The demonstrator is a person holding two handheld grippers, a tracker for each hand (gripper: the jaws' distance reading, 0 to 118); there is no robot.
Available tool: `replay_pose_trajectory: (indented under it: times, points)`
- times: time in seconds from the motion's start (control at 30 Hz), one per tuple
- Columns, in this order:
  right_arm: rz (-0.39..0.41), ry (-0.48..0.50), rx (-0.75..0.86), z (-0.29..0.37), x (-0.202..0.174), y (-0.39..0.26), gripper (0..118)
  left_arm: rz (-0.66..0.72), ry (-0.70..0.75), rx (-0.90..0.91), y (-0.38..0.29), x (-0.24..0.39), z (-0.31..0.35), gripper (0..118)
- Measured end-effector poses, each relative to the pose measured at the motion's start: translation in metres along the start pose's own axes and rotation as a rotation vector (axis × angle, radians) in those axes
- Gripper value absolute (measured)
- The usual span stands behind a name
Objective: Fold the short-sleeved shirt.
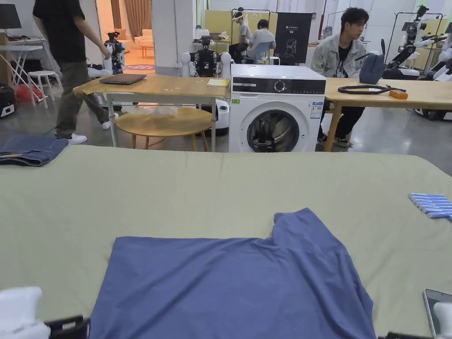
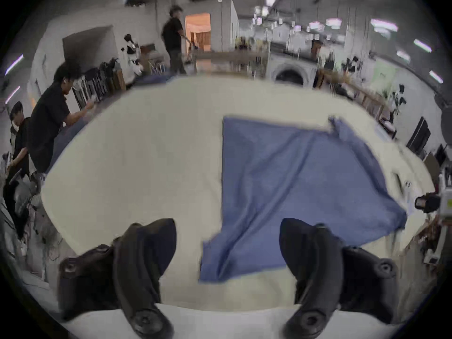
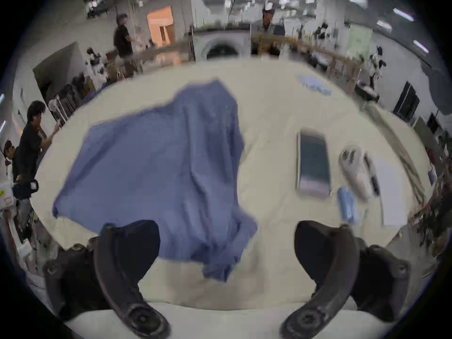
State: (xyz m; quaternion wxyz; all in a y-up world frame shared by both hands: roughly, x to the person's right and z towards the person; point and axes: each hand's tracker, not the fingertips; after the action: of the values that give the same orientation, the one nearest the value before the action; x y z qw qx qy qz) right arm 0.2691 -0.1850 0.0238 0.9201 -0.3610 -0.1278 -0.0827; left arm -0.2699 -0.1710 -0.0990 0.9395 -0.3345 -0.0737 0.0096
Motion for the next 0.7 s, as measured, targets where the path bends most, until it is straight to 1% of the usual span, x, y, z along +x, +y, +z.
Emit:
replay_pose_trajectory:
  times: [0.03, 0.1, 0.2, 0.27, 0.3, 0.33, 0.37, 0.4, 0.43, 0.47, 0.5, 0.53, 0.57, 0.6, 0.7]
  points:
    - [-0.008, 0.019, 0.061, 0.011, -0.002, 0.008, 111, 0.002, -0.01, 0.052, 0.01, 0.003, 0.009, 90]
    - [-0.013, 0.041, 0.234, 0.039, -0.012, 0.03, 111, 0.003, -0.032, 0.183, 0.034, 0.014, 0.033, 91]
    - [0.019, 0.034, 0.459, 0.07, -0.033, 0.05, 111, -0.033, -0.018, 0.338, 0.054, 0.031, 0.058, 94]
    - [0.036, 0.028, 0.572, 0.082, -0.047, 0.057, 111, -0.044, -0.011, 0.442, 0.057, 0.044, 0.069, 94]
    - [0.046, 0.016, 0.619, 0.086, -0.056, 0.059, 111, -0.044, -0.023, 0.484, 0.057, 0.05, 0.072, 94]
    - [0.051, 0.024, 0.652, 0.086, -0.063, 0.062, 111, -0.039, -0.041, 0.515, 0.056, 0.053, 0.075, 93]
    - [0.061, 0.046, 0.688, 0.089, -0.069, 0.063, 109, -0.029, -0.08, 0.532, 0.055, 0.052, 0.072, 87]
    - [0.065, 0.065, 0.706, 0.09, -0.075, 0.065, 104, -0.023, -0.106, 0.545, 0.055, 0.054, 0.073, 69]
    - [0.084, 0.087, 0.708, 0.091, -0.081, 0.067, 81, -0.018, -0.112, 0.565, 0.055, 0.058, 0.073, 22]
    - [0.1, 0.096, 0.737, 0.088, -0.087, 0.07, 30, -0.018, -0.084, 0.562, 0.056, 0.06, 0.07, 0]
    - [0.104, 0.029, 0.74, 0.08, -0.092, 0.071, 0, -0.017, -0.086, 0.594, 0.061, 0.061, 0.066, 0]
    - [0.102, 0.053, 0.743, 0.073, -0.096, 0.072, 0, -0.025, -0.098, 0.554, 0.067, 0.06, 0.06, 0]
    - [0.132, 0.1, 0.7, 0.066, -0.098, 0.078, 0, -0.035, -0.119, 0.505, 0.074, 0.06, 0.052, 0]
    - [0.114, 0.122, 0.68, 0.059, -0.104, 0.081, 0, -0.015, -0.128, 0.497, 0.081, 0.058, 0.042, 0]
    - [0.111, 0.113, 0.651, 0.026, -0.108, 0.085, 0, -0.002, -0.126, 0.391, 0.102, 0.05, -0.005, 0]
